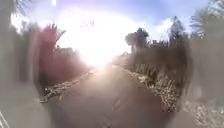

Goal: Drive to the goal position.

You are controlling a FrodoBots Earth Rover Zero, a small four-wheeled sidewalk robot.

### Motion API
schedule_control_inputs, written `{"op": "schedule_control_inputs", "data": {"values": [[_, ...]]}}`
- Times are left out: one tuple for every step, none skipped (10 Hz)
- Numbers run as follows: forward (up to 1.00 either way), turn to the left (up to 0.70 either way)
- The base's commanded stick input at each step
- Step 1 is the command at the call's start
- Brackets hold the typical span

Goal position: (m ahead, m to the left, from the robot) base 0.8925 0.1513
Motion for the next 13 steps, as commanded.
{"op": "schedule_control_inputs", "data": {"values": [[1.0,0.0],[1.0,0.0],[1.0,0.0],[1.0,0.0],[1.0,0.0],[0.83,0.0],[0.5,0.0],[0.16,0.0],[0.0,0.0],[0.0,0.0],[0.0,0.0],[0.0,0.0],[0.0,0.0]]}}
